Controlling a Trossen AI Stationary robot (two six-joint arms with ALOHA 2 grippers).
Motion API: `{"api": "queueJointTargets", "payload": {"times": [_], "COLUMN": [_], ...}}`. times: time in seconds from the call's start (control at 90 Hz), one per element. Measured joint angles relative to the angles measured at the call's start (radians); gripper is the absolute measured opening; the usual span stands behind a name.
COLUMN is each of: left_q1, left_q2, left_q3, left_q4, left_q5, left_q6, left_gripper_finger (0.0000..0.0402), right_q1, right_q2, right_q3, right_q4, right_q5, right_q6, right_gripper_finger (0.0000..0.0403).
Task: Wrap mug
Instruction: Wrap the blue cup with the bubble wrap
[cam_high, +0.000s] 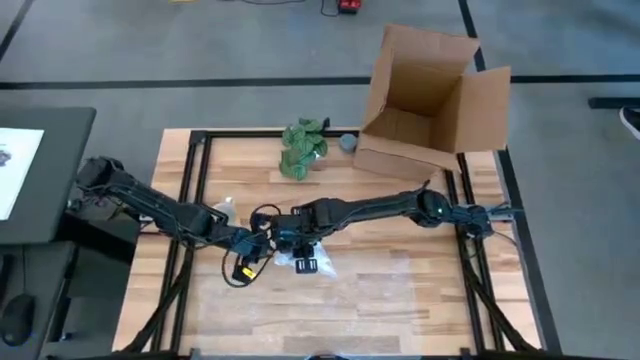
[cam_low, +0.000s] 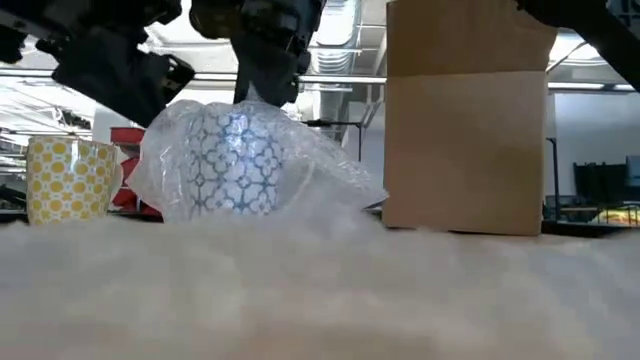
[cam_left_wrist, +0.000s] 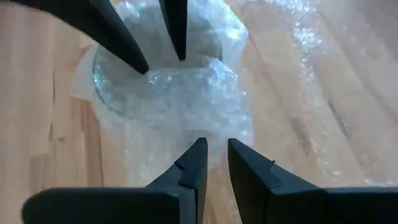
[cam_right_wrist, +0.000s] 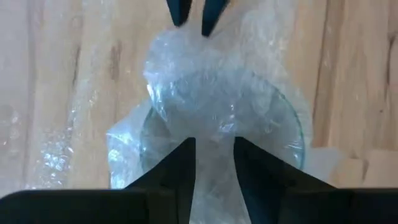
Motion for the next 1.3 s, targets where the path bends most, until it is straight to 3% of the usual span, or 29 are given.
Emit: {"api": "queueJointTargets", "payload": {"times": [0.422,0.722,1.056,1.3], "left_q1": [0.000,0.000,0.000,0.000], "left_q2": [0.000,0.001,-0.014,-0.014], "left_q3": [0.000,-0.001,-0.001,-0.001], "left_q4": [0.023,0.016,-0.123,-0.188], "left_q5": [-0.018,-0.038,-0.044,-0.048], "left_q6": [0.015,0.015,-0.073,-0.117], "left_gripper_finger": [0.0046,0.0046,0.0046,0.0046], "right_q1": [-0.003,-0.007,-0.032,-0.031], "right_q2": [-0.060,-0.001,0.017,0.001], "right_q3": [0.005,-0.074,-0.236,-0.204], "right_q4": [0.046,0.116,0.223,0.192], "right_q5": [0.025,-0.028,-0.048,-0.062], "right_q6": [0.007,0.010,0.027,0.018], "right_gripper_finger": [0.0096,0.0006,0.0001,0.0000]}}
